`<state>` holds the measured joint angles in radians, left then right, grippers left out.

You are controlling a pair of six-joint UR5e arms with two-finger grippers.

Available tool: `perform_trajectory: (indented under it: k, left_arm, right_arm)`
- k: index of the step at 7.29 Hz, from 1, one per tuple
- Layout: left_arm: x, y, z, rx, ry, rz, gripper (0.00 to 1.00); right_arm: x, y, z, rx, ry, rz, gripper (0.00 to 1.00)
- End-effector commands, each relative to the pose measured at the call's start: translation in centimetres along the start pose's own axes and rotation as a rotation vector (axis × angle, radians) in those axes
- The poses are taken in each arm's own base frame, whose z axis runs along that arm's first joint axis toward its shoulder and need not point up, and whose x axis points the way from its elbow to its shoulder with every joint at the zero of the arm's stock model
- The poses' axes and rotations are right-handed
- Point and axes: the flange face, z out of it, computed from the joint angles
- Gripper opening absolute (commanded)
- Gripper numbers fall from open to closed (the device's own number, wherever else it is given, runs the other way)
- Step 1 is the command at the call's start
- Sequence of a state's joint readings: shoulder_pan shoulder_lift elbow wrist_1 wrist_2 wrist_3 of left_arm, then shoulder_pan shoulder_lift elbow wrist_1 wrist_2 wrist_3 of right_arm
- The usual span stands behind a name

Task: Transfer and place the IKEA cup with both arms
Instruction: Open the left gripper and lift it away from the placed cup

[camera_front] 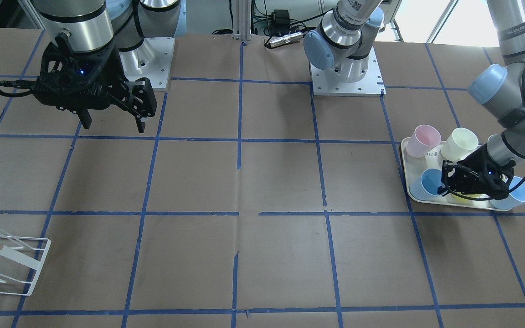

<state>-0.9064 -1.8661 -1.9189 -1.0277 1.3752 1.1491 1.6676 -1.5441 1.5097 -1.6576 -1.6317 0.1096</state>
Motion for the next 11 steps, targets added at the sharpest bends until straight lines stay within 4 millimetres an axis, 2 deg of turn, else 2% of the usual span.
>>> perform_trajectory:
  k: [1,2,3,4,5,6,7,9,10,11]
  left_arm:
    - [1.0,-0.8,-2.2,0.001,-0.037,-0.044,1.00]
    - [2.2,-1.8,-4.6,-0.018,-0.052,-0.087,1.00]
    - [5.0,-4.1,-7.1,-0.031,-0.036,-0.117,1.00]
    - [9.2,-7.1,-10.6,-0.042,-0.032,-0.164,1.00]
    - [14.0,-9.5,-13.0,-0.057,-0.028,-0.203,1.00]
    - [19.7,-10.7,-14.5,-0.077,-0.032,-0.158,1.00]
    - [24.5,-11.9,-15.7,-0.092,-0.087,-0.204,1.00]
    - [31.7,-15.6,-19.2,-0.082,-0.120,-0.365,1.00]
    - [32.9,-16.6,-21.8,-0.084,-0.136,-0.432,1.00]
    - [33.6,-16.6,-22.9,-0.096,-0.136,-0.540,1.00]
  right_arm:
    - [0.1,0.9,-0.2,-0.044,-0.028,0.022,0.99]
    - [0.4,0.6,0.2,-0.053,-0.060,0.049,1.00]
    - [1.2,0.2,0.6,-0.060,-0.054,0.056,1.00]
    - [1.5,0.3,0.5,-0.064,-0.047,0.057,1.00]
    - [1.5,0.3,0.3,-0.058,-0.049,0.056,1.00]
    - [1.5,0.4,0.2,-0.058,-0.049,0.050,1.00]
    - [1.5,0.4,0.0,-0.051,-0.053,0.050,1.00]
    - [1.5,0.4,0.1,-0.053,-0.050,0.050,1.00]
    - [1.5,0.4,0.1,-0.055,-0.049,0.050,1.00]
    - [1.5,0.4,0.1,-0.055,-0.049,0.050,1.00]
